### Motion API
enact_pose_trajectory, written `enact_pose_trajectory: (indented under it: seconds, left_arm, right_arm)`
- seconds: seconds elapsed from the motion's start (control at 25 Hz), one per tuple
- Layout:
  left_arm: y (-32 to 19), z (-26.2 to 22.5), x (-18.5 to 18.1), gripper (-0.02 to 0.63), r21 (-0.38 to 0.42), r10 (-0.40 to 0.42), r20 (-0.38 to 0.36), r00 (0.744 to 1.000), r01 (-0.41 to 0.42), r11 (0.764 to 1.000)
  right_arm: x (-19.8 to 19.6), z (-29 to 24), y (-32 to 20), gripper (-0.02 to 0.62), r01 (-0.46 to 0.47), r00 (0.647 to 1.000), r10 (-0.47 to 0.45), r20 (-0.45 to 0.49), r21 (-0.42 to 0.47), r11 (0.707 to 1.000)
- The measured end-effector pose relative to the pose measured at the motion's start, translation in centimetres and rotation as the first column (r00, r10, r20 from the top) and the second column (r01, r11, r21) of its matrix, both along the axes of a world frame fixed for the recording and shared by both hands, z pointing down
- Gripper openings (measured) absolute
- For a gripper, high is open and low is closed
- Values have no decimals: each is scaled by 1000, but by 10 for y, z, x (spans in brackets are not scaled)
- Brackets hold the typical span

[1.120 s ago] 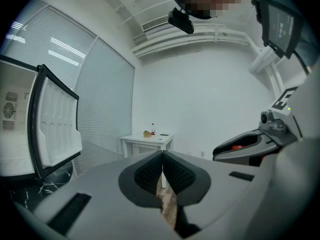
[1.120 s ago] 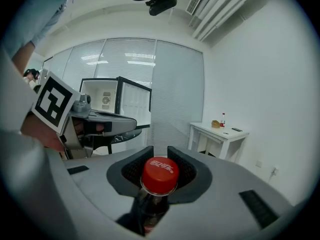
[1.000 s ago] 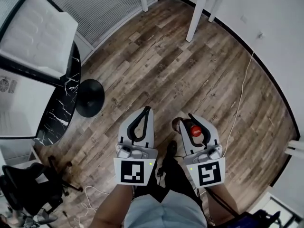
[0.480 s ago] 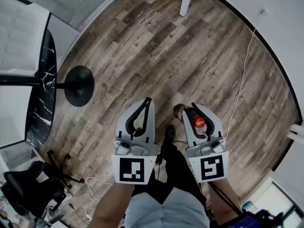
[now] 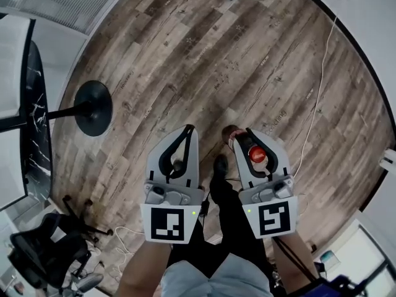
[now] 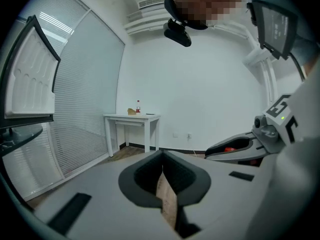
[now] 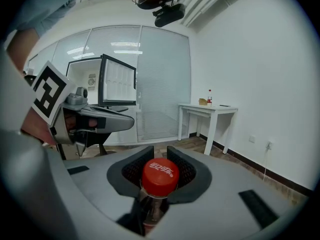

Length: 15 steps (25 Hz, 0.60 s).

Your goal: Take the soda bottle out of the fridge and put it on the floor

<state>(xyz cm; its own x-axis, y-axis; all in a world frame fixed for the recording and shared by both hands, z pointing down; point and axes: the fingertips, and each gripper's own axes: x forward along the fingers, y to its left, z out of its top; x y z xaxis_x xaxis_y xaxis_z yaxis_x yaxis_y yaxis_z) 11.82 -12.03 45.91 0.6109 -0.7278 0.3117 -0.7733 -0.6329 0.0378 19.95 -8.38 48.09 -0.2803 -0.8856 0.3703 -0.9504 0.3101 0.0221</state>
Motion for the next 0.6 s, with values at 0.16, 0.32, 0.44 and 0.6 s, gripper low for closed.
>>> enact_pose_trajectory:
  seconds: [0.16, 0.32, 0.44, 0.6]
  left_arm:
    - [-5, 40, 8, 17, -20, 24, 17, 1000, -23, 1000]
    - [-11, 79, 11, 17, -38, 28, 22, 999, -27, 999]
    - [-15, 103, 14, 17, -45, 33, 16, 999, -32, 998]
    - [-16, 138, 20, 17, -62, 53, 14, 999, -52, 997]
  right_arm:
    - [9, 41, -8, 95, -5, 1000, 5, -6, -14, 1000]
    - [14, 81, -11, 95, -19, 1000, 19, -7, -33, 999]
    - [18, 108, -12, 94, -35, 999, 35, -8, -41, 999]
    - [20, 147, -11, 94, -36, 999, 35, -18, -60, 998]
